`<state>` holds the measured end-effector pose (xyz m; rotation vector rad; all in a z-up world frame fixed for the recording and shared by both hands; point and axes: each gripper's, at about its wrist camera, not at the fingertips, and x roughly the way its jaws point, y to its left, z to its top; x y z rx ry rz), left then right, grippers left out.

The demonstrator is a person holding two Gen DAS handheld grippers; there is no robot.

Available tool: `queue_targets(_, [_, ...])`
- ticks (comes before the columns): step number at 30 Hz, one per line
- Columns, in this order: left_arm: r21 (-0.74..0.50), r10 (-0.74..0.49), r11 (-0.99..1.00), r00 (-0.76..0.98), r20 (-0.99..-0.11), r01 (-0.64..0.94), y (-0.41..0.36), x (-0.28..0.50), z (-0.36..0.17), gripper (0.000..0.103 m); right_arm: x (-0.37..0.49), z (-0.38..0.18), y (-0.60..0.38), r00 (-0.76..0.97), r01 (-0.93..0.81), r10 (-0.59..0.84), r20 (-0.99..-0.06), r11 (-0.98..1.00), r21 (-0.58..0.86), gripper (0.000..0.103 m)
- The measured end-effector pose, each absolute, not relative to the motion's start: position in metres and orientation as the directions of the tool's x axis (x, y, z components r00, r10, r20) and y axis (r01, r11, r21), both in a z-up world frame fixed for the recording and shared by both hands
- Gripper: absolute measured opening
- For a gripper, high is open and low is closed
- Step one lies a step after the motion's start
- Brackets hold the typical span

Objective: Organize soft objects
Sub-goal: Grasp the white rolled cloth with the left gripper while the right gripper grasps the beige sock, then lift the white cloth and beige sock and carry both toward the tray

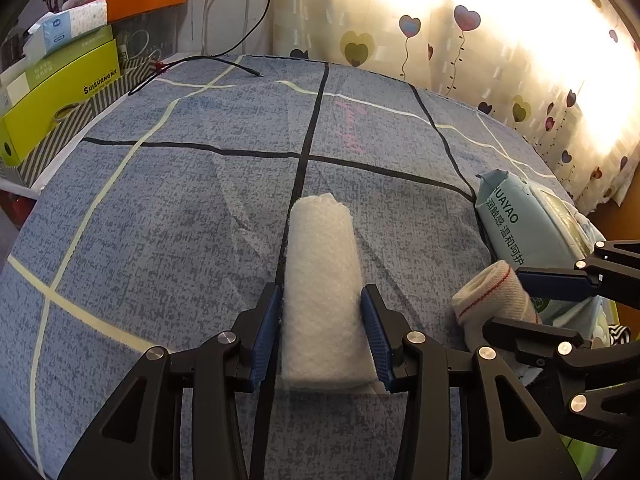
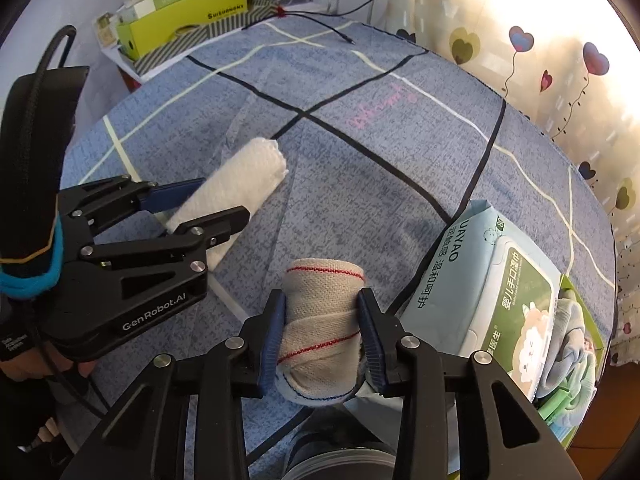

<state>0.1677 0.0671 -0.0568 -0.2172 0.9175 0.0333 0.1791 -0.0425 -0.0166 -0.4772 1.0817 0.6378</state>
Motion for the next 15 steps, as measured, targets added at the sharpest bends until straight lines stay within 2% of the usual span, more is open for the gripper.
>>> queue_targets(6, [-0.190, -0.066, 0.972, 0.611, -0.789, -0.139, 0.069, 0.164, -0.056, 0.030, 0.176, -0.011, -0.044, 0.336, -0.686, 0.263, -0.904, 0.726, -0.043, 0.034])
queue_targets(15, [-0.216, -0.085, 0.966, 0.611, -0.787, -0.143, 0.072, 0.159, -0.056, 0.027, 0.170, -0.003, -0.048, 0.346, -0.677, 0.311, -0.885, 0.736, -0.005, 0.034])
